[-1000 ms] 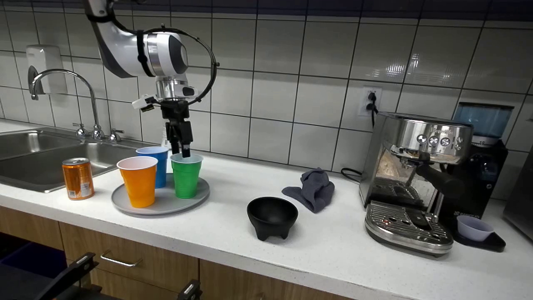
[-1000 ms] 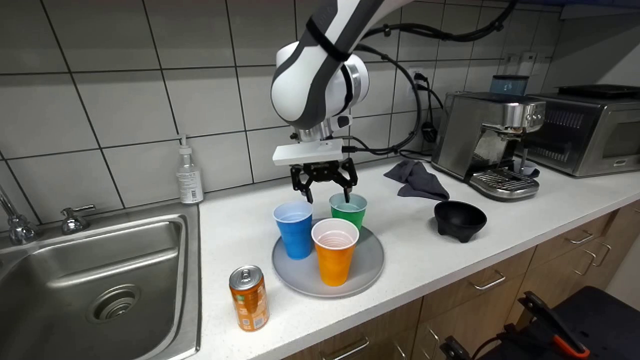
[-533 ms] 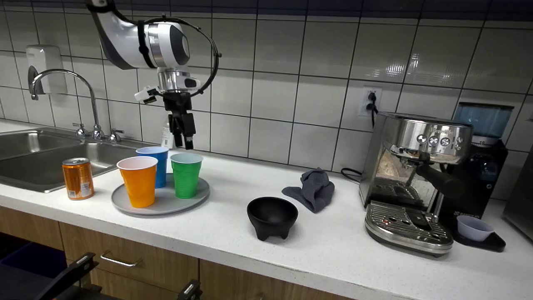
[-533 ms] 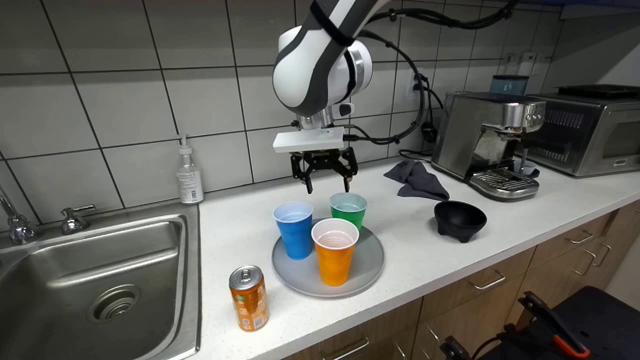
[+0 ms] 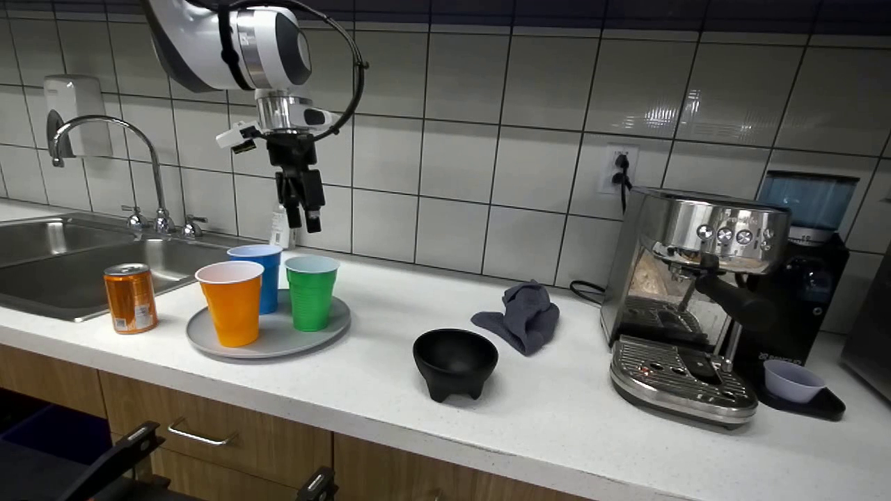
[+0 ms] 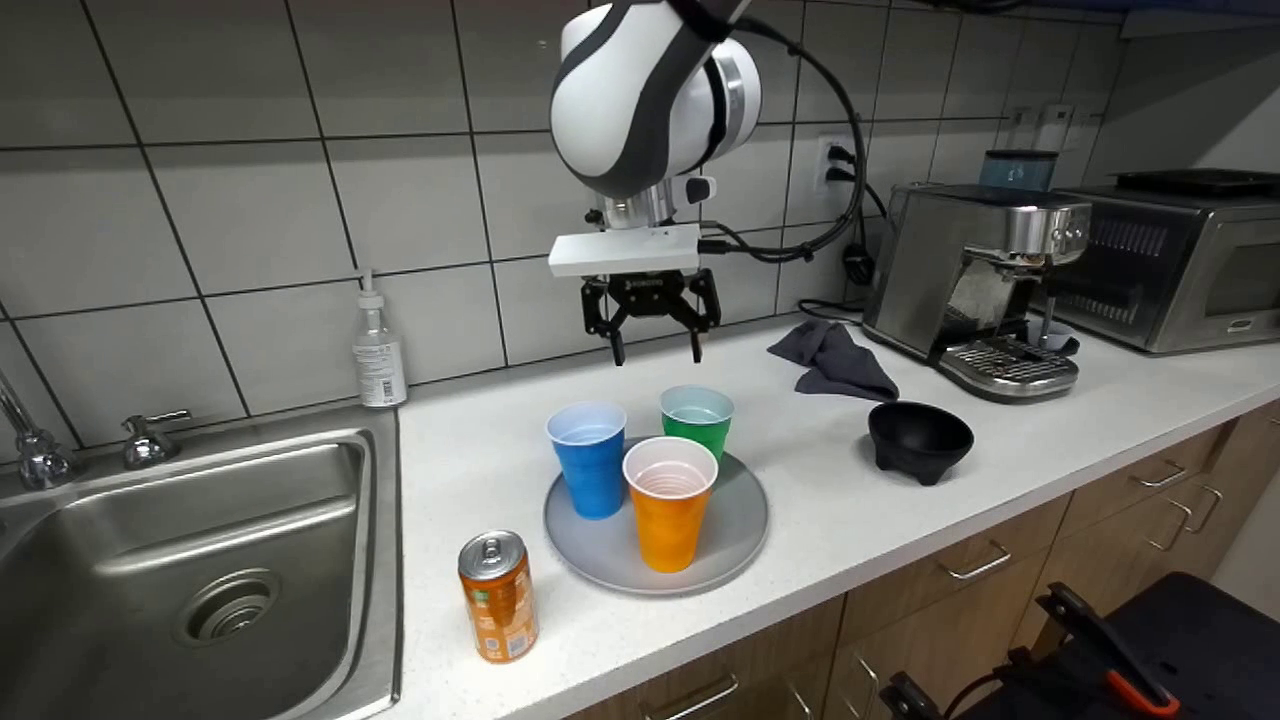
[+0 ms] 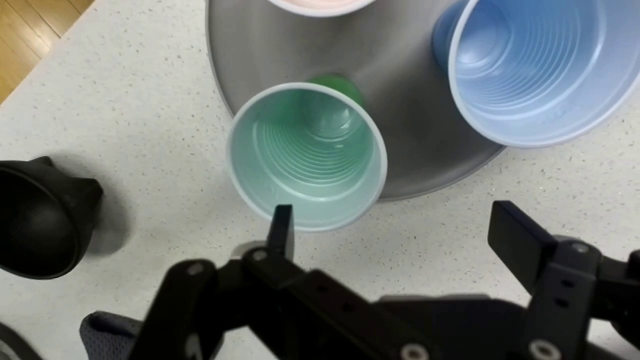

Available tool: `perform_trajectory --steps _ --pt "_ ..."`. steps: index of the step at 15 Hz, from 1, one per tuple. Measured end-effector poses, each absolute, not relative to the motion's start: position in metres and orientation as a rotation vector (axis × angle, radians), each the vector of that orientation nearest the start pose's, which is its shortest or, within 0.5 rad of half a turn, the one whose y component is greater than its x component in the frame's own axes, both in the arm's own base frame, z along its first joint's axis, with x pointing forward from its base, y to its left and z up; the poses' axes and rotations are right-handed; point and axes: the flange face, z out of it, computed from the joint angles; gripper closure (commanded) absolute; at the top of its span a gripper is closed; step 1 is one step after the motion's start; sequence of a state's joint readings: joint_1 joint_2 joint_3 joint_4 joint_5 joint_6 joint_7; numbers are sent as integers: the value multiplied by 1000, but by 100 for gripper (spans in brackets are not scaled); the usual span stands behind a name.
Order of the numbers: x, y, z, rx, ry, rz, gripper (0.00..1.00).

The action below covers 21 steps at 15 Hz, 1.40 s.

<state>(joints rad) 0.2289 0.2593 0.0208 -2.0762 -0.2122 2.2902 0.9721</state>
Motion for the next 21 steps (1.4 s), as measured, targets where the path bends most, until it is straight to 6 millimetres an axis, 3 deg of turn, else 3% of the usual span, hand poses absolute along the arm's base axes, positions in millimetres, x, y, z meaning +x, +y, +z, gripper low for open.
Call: perform_trajectory --steps 16,21 --pt "495 144 353 -3263 431 -147 0" --pt "482 148 365 -3268 340 -166 0"
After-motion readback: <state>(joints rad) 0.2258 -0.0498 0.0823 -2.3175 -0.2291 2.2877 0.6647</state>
